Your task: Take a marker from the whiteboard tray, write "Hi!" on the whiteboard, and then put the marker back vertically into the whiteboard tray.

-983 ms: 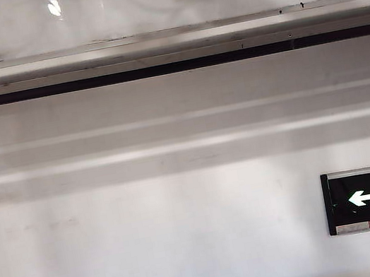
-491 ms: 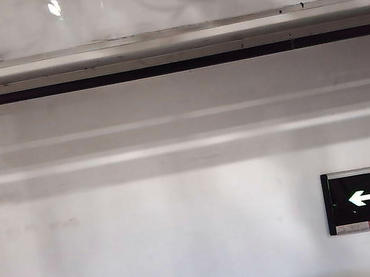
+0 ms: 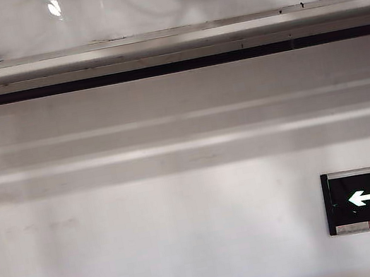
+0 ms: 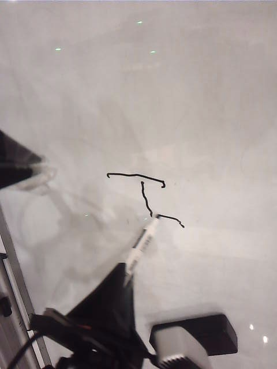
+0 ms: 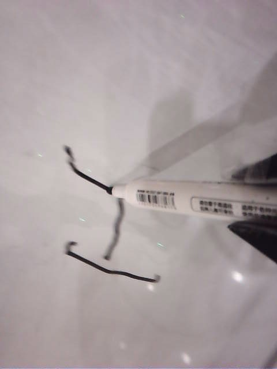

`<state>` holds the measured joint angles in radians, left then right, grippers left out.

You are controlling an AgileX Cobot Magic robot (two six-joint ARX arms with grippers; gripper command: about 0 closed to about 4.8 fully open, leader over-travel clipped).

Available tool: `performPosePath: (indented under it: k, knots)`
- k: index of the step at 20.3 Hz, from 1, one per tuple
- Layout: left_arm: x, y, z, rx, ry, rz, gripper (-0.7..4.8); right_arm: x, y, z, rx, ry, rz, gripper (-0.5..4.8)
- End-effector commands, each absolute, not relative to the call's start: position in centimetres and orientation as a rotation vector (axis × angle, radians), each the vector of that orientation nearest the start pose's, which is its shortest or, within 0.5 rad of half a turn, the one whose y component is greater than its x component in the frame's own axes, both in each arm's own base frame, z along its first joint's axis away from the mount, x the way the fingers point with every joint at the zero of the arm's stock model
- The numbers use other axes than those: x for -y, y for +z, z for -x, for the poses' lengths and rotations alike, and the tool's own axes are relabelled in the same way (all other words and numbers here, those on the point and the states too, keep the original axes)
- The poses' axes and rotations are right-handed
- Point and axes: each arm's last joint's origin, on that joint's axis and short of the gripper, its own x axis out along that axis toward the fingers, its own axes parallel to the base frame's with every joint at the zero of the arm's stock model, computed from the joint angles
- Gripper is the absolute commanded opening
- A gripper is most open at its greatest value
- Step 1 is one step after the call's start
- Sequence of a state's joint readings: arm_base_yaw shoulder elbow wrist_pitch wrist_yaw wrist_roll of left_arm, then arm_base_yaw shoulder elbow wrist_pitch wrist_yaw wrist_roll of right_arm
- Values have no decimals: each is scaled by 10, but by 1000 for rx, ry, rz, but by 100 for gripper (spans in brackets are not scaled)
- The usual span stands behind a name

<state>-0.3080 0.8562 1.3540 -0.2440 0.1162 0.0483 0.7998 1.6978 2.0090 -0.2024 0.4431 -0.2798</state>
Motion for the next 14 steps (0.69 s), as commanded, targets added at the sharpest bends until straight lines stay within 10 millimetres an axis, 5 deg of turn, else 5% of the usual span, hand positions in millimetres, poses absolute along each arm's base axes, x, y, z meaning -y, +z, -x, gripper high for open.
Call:
performPosePath:
  k: [1,7,11,14]
  knots:
    - [41,499,-118,283,-419,-18,-5,-250,504,-261,87,338,198,-1]
    - [41,499,-118,283,-420,-18,-5,-250,495,-261,5,349,226,-1]
    - [41,499,-118,282,-419,-18,-5,-239,517,-232,56,376,191,-1]
    - [41,500,-117,285,-419,-18,-5,-233,524,-229,93,368,167,-1]
